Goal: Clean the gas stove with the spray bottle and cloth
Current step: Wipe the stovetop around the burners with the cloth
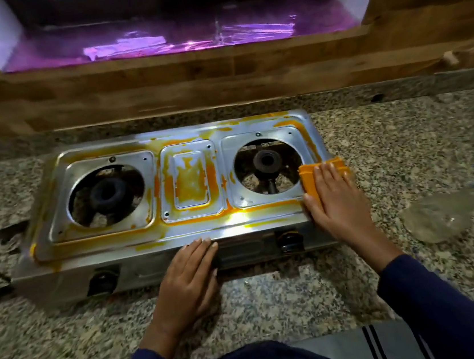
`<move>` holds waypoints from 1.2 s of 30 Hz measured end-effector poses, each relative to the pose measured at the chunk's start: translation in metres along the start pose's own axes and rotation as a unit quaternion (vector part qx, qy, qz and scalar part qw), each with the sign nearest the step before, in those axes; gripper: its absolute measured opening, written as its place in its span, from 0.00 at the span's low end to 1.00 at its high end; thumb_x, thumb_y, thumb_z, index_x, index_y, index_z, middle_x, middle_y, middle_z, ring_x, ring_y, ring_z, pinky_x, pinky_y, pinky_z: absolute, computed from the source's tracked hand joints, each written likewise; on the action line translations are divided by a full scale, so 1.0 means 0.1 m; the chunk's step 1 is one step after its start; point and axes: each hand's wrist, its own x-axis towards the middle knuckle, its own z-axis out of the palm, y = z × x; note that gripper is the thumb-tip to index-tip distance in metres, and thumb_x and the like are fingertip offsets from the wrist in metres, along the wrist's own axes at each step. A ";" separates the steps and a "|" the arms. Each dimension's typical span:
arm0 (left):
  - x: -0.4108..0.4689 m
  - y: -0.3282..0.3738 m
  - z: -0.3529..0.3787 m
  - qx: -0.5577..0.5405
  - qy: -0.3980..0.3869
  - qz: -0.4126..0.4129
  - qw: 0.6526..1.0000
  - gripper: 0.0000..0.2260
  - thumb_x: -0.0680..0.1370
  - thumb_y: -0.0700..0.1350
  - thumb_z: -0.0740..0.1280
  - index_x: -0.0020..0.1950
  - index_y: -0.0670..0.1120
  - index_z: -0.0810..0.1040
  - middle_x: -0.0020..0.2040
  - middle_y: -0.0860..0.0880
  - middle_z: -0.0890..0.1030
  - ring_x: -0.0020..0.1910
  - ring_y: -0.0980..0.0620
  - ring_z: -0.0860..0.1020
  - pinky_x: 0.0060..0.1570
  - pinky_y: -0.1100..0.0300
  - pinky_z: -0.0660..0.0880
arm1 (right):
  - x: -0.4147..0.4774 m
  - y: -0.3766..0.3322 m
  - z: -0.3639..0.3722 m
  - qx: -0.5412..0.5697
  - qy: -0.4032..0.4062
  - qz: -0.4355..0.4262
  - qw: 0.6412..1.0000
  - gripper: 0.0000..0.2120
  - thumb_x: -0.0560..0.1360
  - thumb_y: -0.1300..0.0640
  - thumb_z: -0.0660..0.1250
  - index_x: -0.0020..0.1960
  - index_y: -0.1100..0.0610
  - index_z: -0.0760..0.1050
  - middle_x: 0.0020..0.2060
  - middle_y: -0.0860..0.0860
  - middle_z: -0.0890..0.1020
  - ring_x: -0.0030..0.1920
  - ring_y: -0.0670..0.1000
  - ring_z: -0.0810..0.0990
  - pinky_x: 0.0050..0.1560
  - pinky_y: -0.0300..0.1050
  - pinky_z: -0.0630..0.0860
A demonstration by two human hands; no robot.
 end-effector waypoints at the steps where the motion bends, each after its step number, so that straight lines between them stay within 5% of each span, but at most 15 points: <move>1: -0.01 -0.02 -0.01 -0.004 0.007 -0.004 1.000 0.19 0.79 0.45 0.63 0.68 0.39 0.76 0.68 0.42 0.76 0.69 0.44 0.72 0.71 0.48 0.66 | -0.02 -0.11 0.01 0.007 -0.004 0.000 1.000 0.37 0.79 0.37 0.38 0.80 0.60 0.49 0.79 0.56 0.52 0.80 0.52 0.48 0.79 0.52 0.44; 13: -0.01 -0.32 -0.19 -0.135 0.037 0.000 0.990 0.19 0.82 0.48 0.56 0.63 0.37 0.78 0.61 0.41 0.80 0.63 0.45 0.76 0.69 0.55 0.66 | 0.06 -1.97 0.21 0.066 -0.038 -0.093 0.993 0.31 0.82 0.44 0.42 0.80 0.60 0.50 0.80 0.55 0.53 0.80 0.53 0.49 0.78 0.49 0.44; 20: 0.05 -0.32 -0.14 -0.131 0.025 -0.028 0.991 0.19 0.82 0.49 0.56 0.62 0.40 0.79 0.57 0.42 0.81 0.56 0.43 0.78 0.59 0.52 0.70 | -0.06 -1.51 0.12 0.101 -0.059 -0.169 0.979 0.31 0.81 0.42 0.43 0.79 0.56 0.56 0.79 0.51 0.57 0.79 0.49 0.53 0.78 0.50 0.49; 27: 0.12 -0.21 -0.11 -0.122 0.068 -0.054 0.989 0.19 0.82 0.50 0.55 0.59 0.39 0.80 0.51 0.43 0.81 0.50 0.46 0.76 0.52 0.54 0.68 | -0.18 -0.19 -0.04 0.065 -0.014 0.010 0.998 0.31 0.81 0.40 0.41 0.80 0.53 0.51 0.79 0.47 0.52 0.79 0.49 0.50 0.78 0.48 0.47; 31: 0.16 -0.14 -0.13 -0.139 0.079 -0.094 0.983 0.20 0.83 0.50 0.54 0.57 0.39 0.80 0.50 0.44 0.82 0.48 0.45 0.76 0.50 0.54 0.68 | -0.19 -0.42 -0.01 0.047 -0.023 0.001 0.999 0.34 0.80 0.40 0.38 0.80 0.56 0.49 0.79 0.52 0.52 0.79 0.50 0.48 0.78 0.49 0.46; 36: 0.22 -0.03 -0.23 -0.214 0.109 -0.168 0.956 0.19 0.83 0.50 0.53 0.58 0.40 0.78 0.51 0.45 0.80 0.49 0.46 0.77 0.50 0.53 0.72 | 0.02 -1.25 0.15 0.057 -0.035 -0.132 0.989 0.31 0.82 0.43 0.44 0.80 0.57 0.52 0.79 0.52 0.56 0.79 0.51 0.53 0.78 0.48 0.47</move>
